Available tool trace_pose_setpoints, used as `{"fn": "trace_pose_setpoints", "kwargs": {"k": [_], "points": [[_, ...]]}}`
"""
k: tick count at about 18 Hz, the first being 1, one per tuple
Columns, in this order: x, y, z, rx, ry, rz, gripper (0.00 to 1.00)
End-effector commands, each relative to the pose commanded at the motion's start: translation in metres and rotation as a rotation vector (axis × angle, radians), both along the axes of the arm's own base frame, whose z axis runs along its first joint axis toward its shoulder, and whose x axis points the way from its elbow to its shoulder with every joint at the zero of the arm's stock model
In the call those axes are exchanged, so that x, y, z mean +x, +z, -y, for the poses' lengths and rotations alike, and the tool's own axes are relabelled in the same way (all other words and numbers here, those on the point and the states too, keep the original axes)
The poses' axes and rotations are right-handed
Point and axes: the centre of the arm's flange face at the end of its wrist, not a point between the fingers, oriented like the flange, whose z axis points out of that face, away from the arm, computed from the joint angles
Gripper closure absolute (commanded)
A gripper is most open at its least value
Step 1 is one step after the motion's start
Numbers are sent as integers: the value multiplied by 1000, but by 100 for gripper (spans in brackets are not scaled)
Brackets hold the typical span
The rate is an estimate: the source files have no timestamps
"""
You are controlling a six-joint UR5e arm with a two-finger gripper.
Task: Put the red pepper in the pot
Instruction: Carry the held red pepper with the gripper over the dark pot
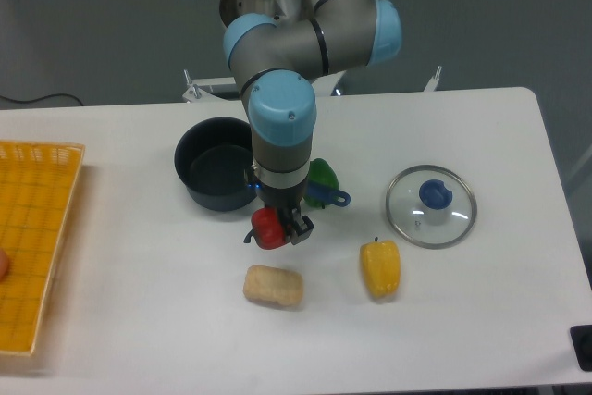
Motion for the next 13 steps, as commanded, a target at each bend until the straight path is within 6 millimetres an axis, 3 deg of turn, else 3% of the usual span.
{"fn": "trace_pose_setpoints", "kwargs": {"k": [7,13], "points": [[4,0,2,-6,37,9,44],[24,4,14,-37,28,35,44]]}}
